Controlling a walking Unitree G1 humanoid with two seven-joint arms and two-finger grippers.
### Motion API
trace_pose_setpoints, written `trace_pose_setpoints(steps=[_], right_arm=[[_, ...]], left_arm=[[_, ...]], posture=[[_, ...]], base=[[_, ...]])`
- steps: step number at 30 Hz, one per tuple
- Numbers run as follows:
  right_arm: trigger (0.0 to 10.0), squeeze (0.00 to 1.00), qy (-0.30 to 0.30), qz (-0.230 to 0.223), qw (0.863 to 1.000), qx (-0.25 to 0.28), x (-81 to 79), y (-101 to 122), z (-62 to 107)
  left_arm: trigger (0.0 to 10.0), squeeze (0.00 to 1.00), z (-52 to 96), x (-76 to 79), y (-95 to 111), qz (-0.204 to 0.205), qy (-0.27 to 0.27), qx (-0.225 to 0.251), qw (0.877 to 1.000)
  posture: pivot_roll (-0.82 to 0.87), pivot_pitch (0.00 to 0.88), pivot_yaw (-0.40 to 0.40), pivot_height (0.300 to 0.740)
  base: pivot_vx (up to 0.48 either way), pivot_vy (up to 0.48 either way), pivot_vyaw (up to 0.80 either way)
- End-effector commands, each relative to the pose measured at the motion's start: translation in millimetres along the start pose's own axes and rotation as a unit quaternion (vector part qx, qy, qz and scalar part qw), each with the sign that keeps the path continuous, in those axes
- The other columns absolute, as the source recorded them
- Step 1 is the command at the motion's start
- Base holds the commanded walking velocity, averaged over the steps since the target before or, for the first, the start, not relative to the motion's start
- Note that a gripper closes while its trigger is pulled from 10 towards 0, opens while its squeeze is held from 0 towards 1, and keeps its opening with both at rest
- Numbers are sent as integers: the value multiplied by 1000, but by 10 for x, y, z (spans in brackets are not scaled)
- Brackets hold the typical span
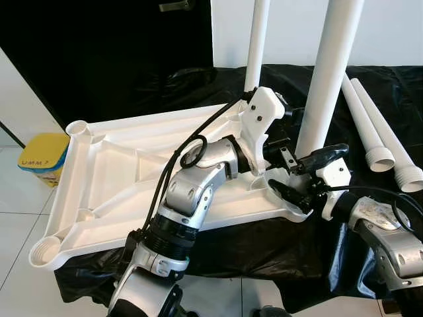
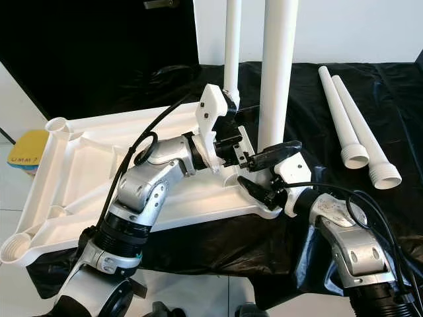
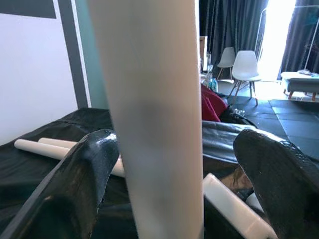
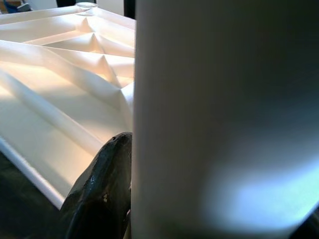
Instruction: Building children table
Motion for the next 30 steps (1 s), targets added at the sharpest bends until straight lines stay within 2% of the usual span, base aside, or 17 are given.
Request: trace_pose_setpoints(steps=[1,3,4,5,8,9,10,19,20,22,23,24,25,30], right_arm=[[10000,0,16,1,1000,-7,-51,-23,-14],[10000,0,19,3,1000,-9,-58,-26,-18],[10000,0,24,3,1000,-10,-66,-27,-22],[10000,0,29,2,1000,-11,-74,-26,-24],[10000,0,32,1,999,-12,-79,-25,-25],[10000,0,35,1,999,-13,-83,-23,-25],[10000,0,37,2,999,-13,-82,-20,-24],[10000,0,37,6,999,-11,-72,-1,-24],[10000,0,34,4,999,-10,-64,2,-27],[10000,0,33,2,999,-9,-59,5,-29],[10000,329,30,-5,1000,-6,-47,10,-32],[10000,329,30,-5,1000,-6,-47,10,-32],[10000,1000,26,-7,1000,-2,-35,21,-35],[10000,1000,-2,-17,1000,16,-1,71,-56]], left_arm=[[10000,0,-42,49,64,0,-44,9,999],[10000,0,-51,45,82,4,-45,14,999],[4784,0,-63,41,107,12,-49,20,999],[4235,0,-68,39,125,18,-53,24,998],[4235,0,-72,37,135,22,-55,27,998],[1020,0,-74,36,148,28,-60,30,997],[0,0,-75,35,164,33,-66,33,997],[0,0,-66,27,196,45,-79,34,995],[4588,0,-73,24,181,41,-77,25,996],[4588,0,-77,23,170,37,-75,19,996],[10000,0,-82,26,162,31,-76,12,997],[10000,0,-82,26,162,31,-76,12,997],[10000,0,-84,39,165,27,-80,8,996],[10000,0,-101,73,242,23,-81,19,996]], posture=[[-267,55,31,740],[-267,56,32,740],[-266,56,34,740],[-266,57,36,740],[-266,57,36,740],[-266,59,38,740],[-265,60,39,740],[-264,64,39,740],[-262,65,37,740],[-262,65,37,740],[-262,64,37,740],[-262,64,37,740],[-262,64,37,740],[-256,57,31,740]], base=[[0,0,0],[0,0,0],[0,0,0],[0,0,0],[0,0,0],[0,0,0],[0,0,0],[0,0,0],[0,0,0],[0,0,0],[0,0,0],[0,0,0],[0,0,0],[0,0,0]])
Point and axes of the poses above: a point about 5 cm out from each wrist's last joint towards the gripper, its own z axis pointing back from the gripper into the wrist, its own y axis along the axis of the wrist's last joint, x = y × z, the point moved 2 cm from there along -z, pointing out of the wrist towards the gripper
